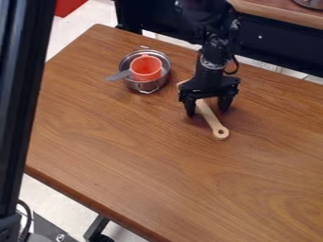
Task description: Move the wooden spatula in the middle of the table
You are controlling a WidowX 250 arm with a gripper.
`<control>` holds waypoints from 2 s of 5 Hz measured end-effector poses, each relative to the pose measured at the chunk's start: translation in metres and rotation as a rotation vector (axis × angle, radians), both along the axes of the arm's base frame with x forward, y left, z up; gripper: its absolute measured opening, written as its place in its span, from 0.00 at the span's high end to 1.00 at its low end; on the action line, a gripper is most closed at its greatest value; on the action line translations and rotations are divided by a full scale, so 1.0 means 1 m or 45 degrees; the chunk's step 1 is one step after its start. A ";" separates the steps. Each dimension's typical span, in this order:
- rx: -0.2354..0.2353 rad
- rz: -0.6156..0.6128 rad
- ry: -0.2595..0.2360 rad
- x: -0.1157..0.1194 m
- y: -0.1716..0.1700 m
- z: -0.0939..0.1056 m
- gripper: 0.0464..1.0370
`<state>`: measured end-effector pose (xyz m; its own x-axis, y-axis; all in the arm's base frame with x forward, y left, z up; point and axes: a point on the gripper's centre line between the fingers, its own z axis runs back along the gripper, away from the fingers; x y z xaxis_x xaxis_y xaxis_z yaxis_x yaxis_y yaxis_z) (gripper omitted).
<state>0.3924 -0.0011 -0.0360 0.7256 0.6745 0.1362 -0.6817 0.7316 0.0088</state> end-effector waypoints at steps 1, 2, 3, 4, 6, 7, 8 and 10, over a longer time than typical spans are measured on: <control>-0.015 0.014 -0.008 0.001 -0.002 0.000 0.04; -0.012 0.027 -0.013 0.001 -0.001 -0.004 0.08; -0.002 0.037 -0.024 0.000 0.000 -0.006 0.26; 0.003 0.050 -0.003 -0.002 0.001 -0.005 0.56; -0.008 -0.230 0.096 -0.004 0.002 -0.005 0.79; -0.048 -0.447 0.181 -0.009 0.003 -0.003 0.79; -0.036 -0.761 0.311 -0.012 0.005 0.002 0.79; 0.064 -1.368 0.288 -0.029 0.004 0.002 0.79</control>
<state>0.3629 0.0025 -0.0339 0.9431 -0.3263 -0.0643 0.3314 0.9382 0.1000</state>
